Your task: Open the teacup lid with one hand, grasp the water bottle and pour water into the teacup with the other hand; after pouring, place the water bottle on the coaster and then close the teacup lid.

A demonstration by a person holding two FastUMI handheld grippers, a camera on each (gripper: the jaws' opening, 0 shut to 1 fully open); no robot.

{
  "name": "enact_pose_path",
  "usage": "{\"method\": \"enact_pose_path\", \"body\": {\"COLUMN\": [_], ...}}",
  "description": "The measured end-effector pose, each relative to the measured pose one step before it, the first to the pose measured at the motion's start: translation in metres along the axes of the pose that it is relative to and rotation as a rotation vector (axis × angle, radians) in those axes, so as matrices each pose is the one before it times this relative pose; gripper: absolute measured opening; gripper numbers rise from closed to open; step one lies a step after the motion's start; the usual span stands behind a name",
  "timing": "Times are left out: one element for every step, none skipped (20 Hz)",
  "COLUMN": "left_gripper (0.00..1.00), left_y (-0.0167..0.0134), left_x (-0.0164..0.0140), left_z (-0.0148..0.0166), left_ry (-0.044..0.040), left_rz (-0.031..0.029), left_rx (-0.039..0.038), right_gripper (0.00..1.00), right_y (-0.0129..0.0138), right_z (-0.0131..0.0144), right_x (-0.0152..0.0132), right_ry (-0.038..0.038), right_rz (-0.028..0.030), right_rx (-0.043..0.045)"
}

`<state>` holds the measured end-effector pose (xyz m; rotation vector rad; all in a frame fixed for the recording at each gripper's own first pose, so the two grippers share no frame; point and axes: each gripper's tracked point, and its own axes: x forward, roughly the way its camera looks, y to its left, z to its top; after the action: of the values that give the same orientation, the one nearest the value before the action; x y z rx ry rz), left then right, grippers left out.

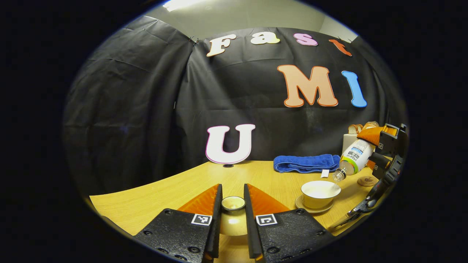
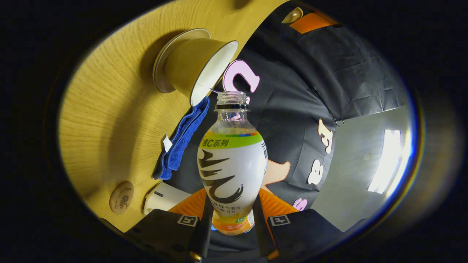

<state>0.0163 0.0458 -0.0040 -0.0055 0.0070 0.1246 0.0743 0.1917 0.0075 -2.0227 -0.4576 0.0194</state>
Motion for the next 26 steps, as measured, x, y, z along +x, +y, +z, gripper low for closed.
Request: {"method": "enact_pose_path", "body": {"left_gripper": [0.29,0.29,0.29,0.29,0.29,0.29,0.29,0.29,0.29,0.29,0.29,0.29,0.29,0.29,0.29,0.29,0.29,0.29,0.29,0.29,0.29,0.29,0.29,0.29,0.29,0.29], "left_y": [0.00008,-0.00020,0.00013,0.00007,-0.00026,0.00021,-0.00014,0.00001,-0.00010,0.00015,-0.00015,0.00013,-0.00014,0.00005,-0.00006,0.00000,-0.00005,0.00002,0.00002,-0.00008,0.00000,0.00012,-0.00013,-0.00002,0.00000,-0.00002], "left_x": [0.00006,-0.00024,0.00019,0.00023,0.00016,-0.00051,-0.00014,0.00031,0.00021,-0.00038,0.00032,-0.00016,-0.00002,-0.00009,0.00018,-0.00045,0.00034,-0.00006,0.00021,-0.00035,0.00000,0.00005,0.00001,-0.00007,0.00010,0.00009], "left_z": [0.00045,-0.00011,0.00041,-0.00065,0.00005,0.00041,-0.00007,-0.00028,0.00054,-0.00036,0.00002,-0.00039,0.00020,0.00003,0.00060,-0.00033,0.00022,-0.00034,0.00029,-0.00034,0.00015,0.00007,-0.00007,-0.00002,0.00007,0.00026], "left_ry": [0.00016,0.00005,-0.00044,-0.00050,0.00019,-0.00021,0.00009,0.00007,-0.00004,0.00010,-0.00009,0.00014,-0.00026,-0.00035,-0.00079,0.00010,-0.00026,0.00009,-0.00020,0.00003,0.00001,-0.00012,0.00007,-0.00011,0.00012,-0.00015], "left_rz": [0.00008,0.00013,-0.00009,-0.00003,0.00011,0.00008,0.00001,-0.00013,-0.00019,-0.00009,-0.00001,-0.00004,0.00009,-0.00010,0.00008,-0.00004,0.00006,-0.00006,0.00008,-0.00002,-0.00004,-0.00002,-0.00004,0.00001,-0.00006,-0.00001], "left_rx": [0.00000,-0.00010,0.00126,-0.00006,-0.00005,-0.00003,-0.00002,-0.00005,-0.00004,0.00009,-0.00024,0.00000,-0.00004,0.00053,0.00032,0.00021,-0.00017,0.00018,-0.00001,0.00006,0.00004,-0.00006,0.00007,-0.00007,0.00010,-0.00006], "right_gripper": [0.56,0.57,0.57,0.57,0.56,0.56,0.57,0.58,0.60,0.53,0.57,0.54,0.54,0.54,0.54,0.54,0.58,0.61,0.54,0.55,0.57,0.58,0.58,0.59,0.59,0.59], "right_y": [0.00958,0.01483,0.01379,0.00672,0.00131,0.00019,0.00026,-0.00002,-0.00213,-0.00486,-0.00943,-0.01355,-0.01508,-0.01416,-0.00794,-0.00106,-0.00715,-0.00758,-0.00277,-0.00269,-0.00306,-0.00632,-0.00689,-0.00295,-0.00227,0.00385], "right_z": [-0.00232,-0.00480,-0.00646,-0.00457,-0.00421,-0.00534,-0.00499,-0.00316,-0.00317,-0.00671,-0.00535,-0.00928,-0.00536,-0.00476,-0.00183,-0.00129,-0.00080,0.00122,0.00060,-0.00058,-0.00494,-0.00720,-0.00672,-0.00077,-0.00367,-0.00356], "right_x": [0.00064,-0.00065,-0.00166,-0.00181,-0.00357,-0.00380,-0.00409,0.00082,-0.00094,-0.00071,-0.00210,-0.00694,-0.00175,-0.00089,0.00078,0.00071,-0.00041,0.00110,0.00225,0.00527,0.00609,0.00499,0.00289,0.00607,0.00241,0.00233], "right_ry": [0.00621,0.01190,0.01749,0.01417,0.01138,0.00873,0.01110,0.00647,0.00411,0.00399,0.00198,0.00557,-0.00179,-0.00611,-0.00804,-0.01119,-0.00970,-0.01535,-0.01431,-0.00397,0.01088,0.01716,0.00773,0.00092,0.00472,0.00501], "right_rz": [0.03782,0.06169,0.06017,0.04073,0.02618,0.02688,0.02996,0.04061,0.03061,0.00449,-0.01741,-0.02063,-0.01384,0.00098,0.00957,0.01030,0.00209,0.00971,0.02139,0.01964,0.01610,0.00165,-0.00283,-0.00473,-0.00790,0.00253], "right_rx": [0.04870,0.08324,0.10195,0.10314,0.09925,0.10670,0.11531,0.12587,0.11997,0.09819,0.07282,0.06453,0.07153,0.08397,0.09498,0.10341,0.10464,0.10110,0.09638,0.08939,0.07980,0.06200,0.03525,0.02053,0.00659,0.00362]}}
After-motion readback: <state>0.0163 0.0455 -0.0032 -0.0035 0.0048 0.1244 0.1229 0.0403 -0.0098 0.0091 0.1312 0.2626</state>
